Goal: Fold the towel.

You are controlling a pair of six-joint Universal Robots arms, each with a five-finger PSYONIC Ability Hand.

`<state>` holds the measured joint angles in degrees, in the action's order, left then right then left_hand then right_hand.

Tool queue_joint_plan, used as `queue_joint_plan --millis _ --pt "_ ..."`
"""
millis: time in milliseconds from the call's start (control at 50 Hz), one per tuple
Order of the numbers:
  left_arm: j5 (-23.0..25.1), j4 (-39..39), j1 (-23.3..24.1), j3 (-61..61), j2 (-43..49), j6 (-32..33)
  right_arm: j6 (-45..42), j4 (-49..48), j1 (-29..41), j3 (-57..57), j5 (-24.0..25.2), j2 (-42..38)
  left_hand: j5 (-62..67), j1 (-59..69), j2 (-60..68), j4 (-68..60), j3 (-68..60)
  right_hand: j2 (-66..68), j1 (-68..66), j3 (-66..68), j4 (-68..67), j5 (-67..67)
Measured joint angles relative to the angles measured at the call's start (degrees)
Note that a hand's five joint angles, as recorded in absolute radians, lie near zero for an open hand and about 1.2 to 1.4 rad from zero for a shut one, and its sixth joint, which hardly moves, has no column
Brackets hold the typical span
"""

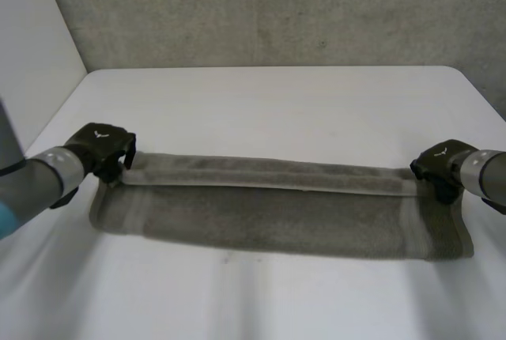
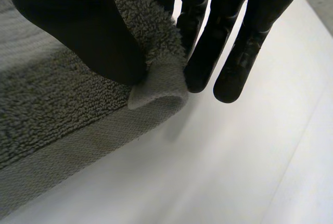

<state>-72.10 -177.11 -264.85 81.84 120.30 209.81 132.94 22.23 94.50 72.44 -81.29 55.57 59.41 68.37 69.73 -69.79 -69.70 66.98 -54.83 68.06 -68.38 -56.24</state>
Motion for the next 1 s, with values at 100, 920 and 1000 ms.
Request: queue_joint_plan --millis 100,920,1000 --pt "-2.3 -1.9 1.7 -4.9 4.8 -0.1 1.5 -3.5 0.9 -1.0 -0.9 -1.7 0.0 0.0 0.0 0.0 0.0 0.0 0.0 0.0 0.0 0.0" --pt "-8.5 -13.3 4.9 2.6 -4.3 -2.3 12.6 -20.4 2.8 16.3 -1.3 16.2 -58.0 -58.2 -60.3 60.2 60.1 -53.7 42.5 -55.8 55.2 52.1" --pt "-8.2 -13.3 4.9 6.4 -6.5 -5.5 12.4 -21.3 0.7 24.3 2.7 20.2 -58.0 -58.2 -60.3 60.3 60.1 -53.7 42.5 -55.7 55.1 52.1"
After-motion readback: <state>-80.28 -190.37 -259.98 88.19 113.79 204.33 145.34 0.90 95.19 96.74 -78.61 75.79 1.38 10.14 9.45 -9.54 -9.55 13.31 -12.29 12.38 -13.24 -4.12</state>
